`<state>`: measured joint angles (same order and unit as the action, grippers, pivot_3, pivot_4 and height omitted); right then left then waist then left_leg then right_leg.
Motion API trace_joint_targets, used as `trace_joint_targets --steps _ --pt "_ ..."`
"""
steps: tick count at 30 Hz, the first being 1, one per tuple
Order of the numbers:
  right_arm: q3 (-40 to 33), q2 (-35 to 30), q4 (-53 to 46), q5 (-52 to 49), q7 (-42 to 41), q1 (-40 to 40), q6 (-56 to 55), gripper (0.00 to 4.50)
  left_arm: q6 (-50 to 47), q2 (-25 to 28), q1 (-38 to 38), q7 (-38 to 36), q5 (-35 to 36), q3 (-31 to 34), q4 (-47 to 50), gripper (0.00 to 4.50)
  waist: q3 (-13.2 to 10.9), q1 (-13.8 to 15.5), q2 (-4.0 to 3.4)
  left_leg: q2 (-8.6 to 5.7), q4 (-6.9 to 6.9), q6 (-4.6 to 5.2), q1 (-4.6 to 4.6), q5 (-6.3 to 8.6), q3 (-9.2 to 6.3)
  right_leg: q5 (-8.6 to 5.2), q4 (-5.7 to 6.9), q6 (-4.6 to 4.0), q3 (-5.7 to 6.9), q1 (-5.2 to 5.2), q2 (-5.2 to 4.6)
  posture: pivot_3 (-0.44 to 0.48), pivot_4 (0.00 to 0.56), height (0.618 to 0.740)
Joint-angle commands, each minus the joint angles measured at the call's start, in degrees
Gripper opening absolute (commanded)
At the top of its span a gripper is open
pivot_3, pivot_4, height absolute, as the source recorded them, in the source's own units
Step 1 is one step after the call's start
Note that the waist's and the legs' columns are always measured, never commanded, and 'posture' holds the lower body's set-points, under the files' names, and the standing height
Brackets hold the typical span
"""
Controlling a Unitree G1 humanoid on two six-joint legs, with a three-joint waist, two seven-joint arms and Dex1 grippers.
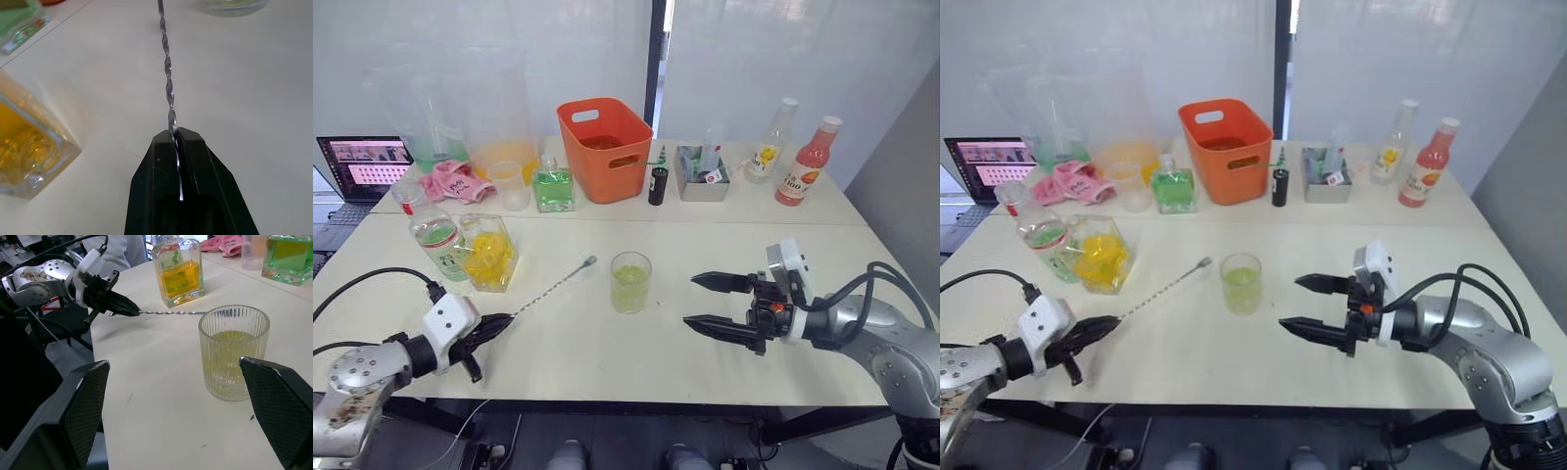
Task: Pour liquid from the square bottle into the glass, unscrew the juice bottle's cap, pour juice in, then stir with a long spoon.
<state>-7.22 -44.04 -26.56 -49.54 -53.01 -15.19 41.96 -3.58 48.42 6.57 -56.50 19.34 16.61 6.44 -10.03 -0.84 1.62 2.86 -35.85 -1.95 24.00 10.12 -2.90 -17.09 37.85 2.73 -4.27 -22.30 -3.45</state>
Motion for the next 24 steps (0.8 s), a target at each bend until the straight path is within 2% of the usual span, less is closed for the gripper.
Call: trace_joint_targets --steps 1,3,5,10,15,21,24 --pt "-1.04 0.33 -0.95 -0.11 0.85 -0.8 -0.76 4.5 6.52 3.18 -2.32 -9.22 2.93 3.44 -8.28 0.03 -0.01 -0.04 -0.01 0.01 0.02 0.0 -0.01 0.0 0.0 0.0 0.01 0.0 0.0 -0.01 0.01 0.0 0.15 0.739" --pt "-1.17 0.45 -0.88 0.08 1.24 -0.57 -1.0 4.5 10.67 5.26 -3.91 -16.79 4.08 2.95 -13.41 0.03 -0.01 -0.08 -0.01 0.02 0.02 0.0 0.01 0.0 -0.01 -0.01 0.01 0.0 0.02 -0.03 0.02 0.0 0.15 0.739" --pt "-1.07 0.53 -0.62 0.11 1.24 -0.82 -0.94 4.5 15.54 6.36 -5.9 -20.06 1.88 0.78 -17.32 0.03 -0.01 -0.1 -0.02 0.02 0.02 0.0 0.05 0.0 0.0 -0.01 -0.01 0.0 0.03 -0.04 0.01 0.0 0.15 0.739" --pt "-1.18 1.16 -1.41 -0.9 2.48 -1.67 0.05 4.5 19.55 9.14 -10.86 -21.05 -4.18 -3.0 -26.67 0.03 -0.02 -0.07 -0.02 0.02 0.01 0.01 0.07 0.0 -0.01 0.0 0.01 0.0 0.04 -0.05 0.02 0.0 0.15 0.739" --pt "-0.79 1.67 -1.4 -1.03 3.42 -1.86 -0.02 4.5 20.28 11.45 -11.81 -24.06 -6.58 -6.65 -29.03 0.03 -0.02 -0.39 -0.02 0.05 0.04 0.01 0.1 0.0 -0.01 -0.01 0.03 0.0 0.06 -0.09 0.03 0.0 0.15 0.739" --pt "-0.4 2.49 -1.69 -1.46 4.86 -2.21 0.88 4.5 10.02 11.85 -12.71 -25.39 -1.79 -6.77 -22.5 1.95 -0.03 -0.38 -0.03 0.06 0.03 0.01 0.12 0.0 -0.02 -0.01 0.07 0.0 0.07 -0.1 0.03 0.0 0.15 0.739" --pt "-0.6 2.76 -2.15 -2.35 5.7 -2.06 1.82 4.5 4.78 13.06 -13.11 -24.98 -2.5 -7.35 -20.81 3.0 -0.03 -0.28 -0.03 0.05 0.02 0.01 0.11 0.0 -0.03 -0.01 0.09 0.01 0.08 -0.1 0.03 0.0 0.15 0.739"
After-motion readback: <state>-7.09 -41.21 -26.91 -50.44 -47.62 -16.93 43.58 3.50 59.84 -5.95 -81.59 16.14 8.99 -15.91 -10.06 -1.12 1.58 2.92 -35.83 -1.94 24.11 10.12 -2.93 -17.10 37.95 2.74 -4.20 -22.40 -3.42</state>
